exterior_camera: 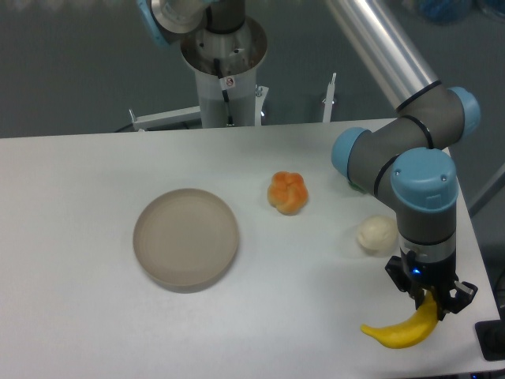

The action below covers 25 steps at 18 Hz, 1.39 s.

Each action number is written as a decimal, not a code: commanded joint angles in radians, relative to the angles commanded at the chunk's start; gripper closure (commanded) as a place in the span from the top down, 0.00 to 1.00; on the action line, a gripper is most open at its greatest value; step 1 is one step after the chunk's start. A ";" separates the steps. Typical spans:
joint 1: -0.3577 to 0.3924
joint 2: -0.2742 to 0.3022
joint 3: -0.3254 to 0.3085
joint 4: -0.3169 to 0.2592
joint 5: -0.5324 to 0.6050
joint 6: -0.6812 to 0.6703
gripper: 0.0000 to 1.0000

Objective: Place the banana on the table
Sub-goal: 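Carry the yellow banana in the gripper toward the clear round dish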

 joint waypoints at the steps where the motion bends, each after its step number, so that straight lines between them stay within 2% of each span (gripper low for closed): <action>1: 0.000 0.002 -0.003 0.002 0.000 0.005 0.35; 7: -0.002 0.024 -0.014 -0.002 0.000 -0.002 0.36; 11: -0.003 0.069 -0.060 -0.012 0.002 -0.011 0.36; 14: -0.031 0.112 -0.115 -0.014 0.005 -0.064 0.36; 20: -0.119 0.143 -0.190 -0.014 0.009 -0.346 0.35; 22: -0.159 0.127 -0.192 -0.014 -0.002 -0.516 0.36; 25: -0.179 0.101 -0.222 -0.014 -0.008 -0.632 0.36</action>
